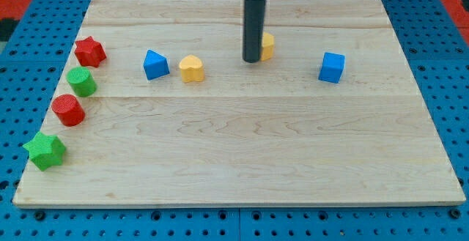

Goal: Move the heart to the top of the triangle

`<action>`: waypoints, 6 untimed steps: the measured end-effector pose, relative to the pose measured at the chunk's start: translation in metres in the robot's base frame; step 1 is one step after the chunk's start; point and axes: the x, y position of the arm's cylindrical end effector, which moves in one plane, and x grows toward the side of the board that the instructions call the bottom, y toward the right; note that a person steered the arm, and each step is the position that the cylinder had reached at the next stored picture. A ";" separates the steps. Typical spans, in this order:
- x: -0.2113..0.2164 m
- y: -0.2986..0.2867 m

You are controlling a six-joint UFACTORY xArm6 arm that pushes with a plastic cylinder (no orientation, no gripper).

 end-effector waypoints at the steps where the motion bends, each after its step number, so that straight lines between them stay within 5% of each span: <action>1: 0.030 -0.014; 3: 0.051 -0.063; 5: -0.018 -0.130; 6: 0.011 -0.106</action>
